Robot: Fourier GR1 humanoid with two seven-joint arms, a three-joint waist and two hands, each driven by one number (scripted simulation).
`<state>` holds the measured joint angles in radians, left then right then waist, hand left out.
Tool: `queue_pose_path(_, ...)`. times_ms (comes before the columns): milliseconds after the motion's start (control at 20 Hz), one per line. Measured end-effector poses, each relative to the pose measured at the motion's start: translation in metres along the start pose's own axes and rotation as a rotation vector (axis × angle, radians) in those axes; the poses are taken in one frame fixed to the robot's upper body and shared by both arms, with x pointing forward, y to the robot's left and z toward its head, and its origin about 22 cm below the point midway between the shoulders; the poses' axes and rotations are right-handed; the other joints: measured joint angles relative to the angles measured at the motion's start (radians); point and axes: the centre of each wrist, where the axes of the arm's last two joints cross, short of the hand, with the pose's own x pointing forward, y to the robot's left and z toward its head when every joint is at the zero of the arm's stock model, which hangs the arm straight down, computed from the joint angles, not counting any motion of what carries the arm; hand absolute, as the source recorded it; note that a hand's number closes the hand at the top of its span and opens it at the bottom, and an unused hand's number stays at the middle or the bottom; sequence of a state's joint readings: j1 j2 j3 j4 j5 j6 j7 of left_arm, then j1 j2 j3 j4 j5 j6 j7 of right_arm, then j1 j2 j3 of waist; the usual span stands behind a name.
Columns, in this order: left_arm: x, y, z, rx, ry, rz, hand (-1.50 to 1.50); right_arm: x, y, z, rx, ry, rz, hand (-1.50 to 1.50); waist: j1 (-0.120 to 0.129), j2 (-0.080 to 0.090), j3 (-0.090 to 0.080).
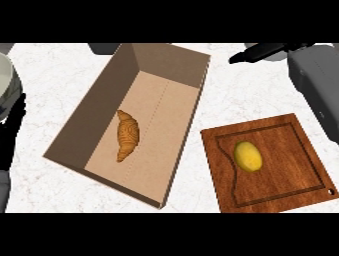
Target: Pick the croissant from the cutting board and place it in the cardboard box
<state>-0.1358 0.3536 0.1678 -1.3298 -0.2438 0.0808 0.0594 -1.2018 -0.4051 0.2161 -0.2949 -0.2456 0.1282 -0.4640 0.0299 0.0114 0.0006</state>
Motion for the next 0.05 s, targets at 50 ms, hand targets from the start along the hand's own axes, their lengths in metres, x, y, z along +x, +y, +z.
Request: queue_pose_path(50,-0.0009,-0.0030,0.0013,0.003,0.001,0.000,0.00,-0.0030,-0.0098,0.0049,0.015,0.003,0.011,-1.50,0.000,0.000,0.000)
